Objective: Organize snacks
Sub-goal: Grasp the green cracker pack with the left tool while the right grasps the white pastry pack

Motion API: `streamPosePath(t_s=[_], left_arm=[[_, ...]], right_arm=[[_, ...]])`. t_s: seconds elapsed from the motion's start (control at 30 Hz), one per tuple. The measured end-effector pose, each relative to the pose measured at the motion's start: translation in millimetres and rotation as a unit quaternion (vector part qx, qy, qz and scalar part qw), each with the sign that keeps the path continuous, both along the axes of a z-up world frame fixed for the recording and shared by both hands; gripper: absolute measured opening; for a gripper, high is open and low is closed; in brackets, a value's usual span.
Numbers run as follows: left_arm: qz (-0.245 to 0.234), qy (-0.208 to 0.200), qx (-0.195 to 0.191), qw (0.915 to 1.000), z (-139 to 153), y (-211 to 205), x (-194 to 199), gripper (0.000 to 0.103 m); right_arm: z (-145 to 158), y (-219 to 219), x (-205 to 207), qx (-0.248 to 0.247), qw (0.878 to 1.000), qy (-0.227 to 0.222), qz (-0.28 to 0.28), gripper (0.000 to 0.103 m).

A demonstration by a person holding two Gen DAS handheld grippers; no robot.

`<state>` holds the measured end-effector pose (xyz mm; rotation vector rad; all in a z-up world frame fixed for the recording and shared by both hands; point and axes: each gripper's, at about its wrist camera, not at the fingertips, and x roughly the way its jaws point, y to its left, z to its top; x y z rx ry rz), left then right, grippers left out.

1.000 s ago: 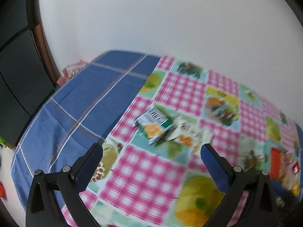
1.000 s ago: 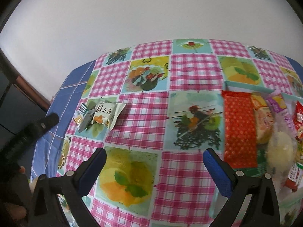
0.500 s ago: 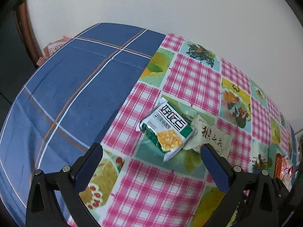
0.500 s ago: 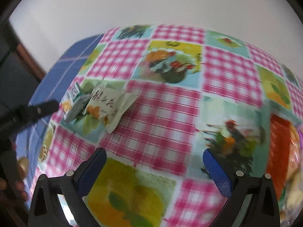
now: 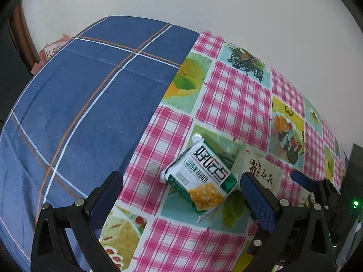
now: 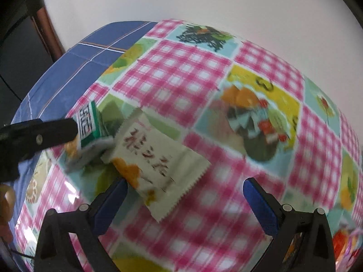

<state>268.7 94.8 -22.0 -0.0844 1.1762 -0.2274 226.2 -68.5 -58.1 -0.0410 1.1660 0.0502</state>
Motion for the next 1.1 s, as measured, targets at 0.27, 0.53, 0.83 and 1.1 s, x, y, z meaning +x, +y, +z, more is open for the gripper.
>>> streamPosePath(t_s=[0.27, 0.53, 0.83, 1.1], left_arm=[[0.000, 0.010, 0.006, 0.9999, -6, -7, 11, 0.103], [0.009, 0.027, 0.009, 0.9996, -14, -14, 14, 0.088], [0.015, 0.040, 0.009, 0.9990, -16, -28, 15, 0.069], [0.008, 0.035, 0.013, 0.9993, -18, -49, -21, 0.066]], right_arm=[[-1, 12, 41, -0.033, 0.999, -0.008, 0.018, 0.102], [-6, -32, 44, -0.002, 0.999, 0.007, -0.049, 0.088], [-3, -62, 13, 0.008, 0.997, 0.012, -0.076, 0.056], [-9, -77, -36, 0.013, 0.995, 0.033, -0.097, 0.054]])
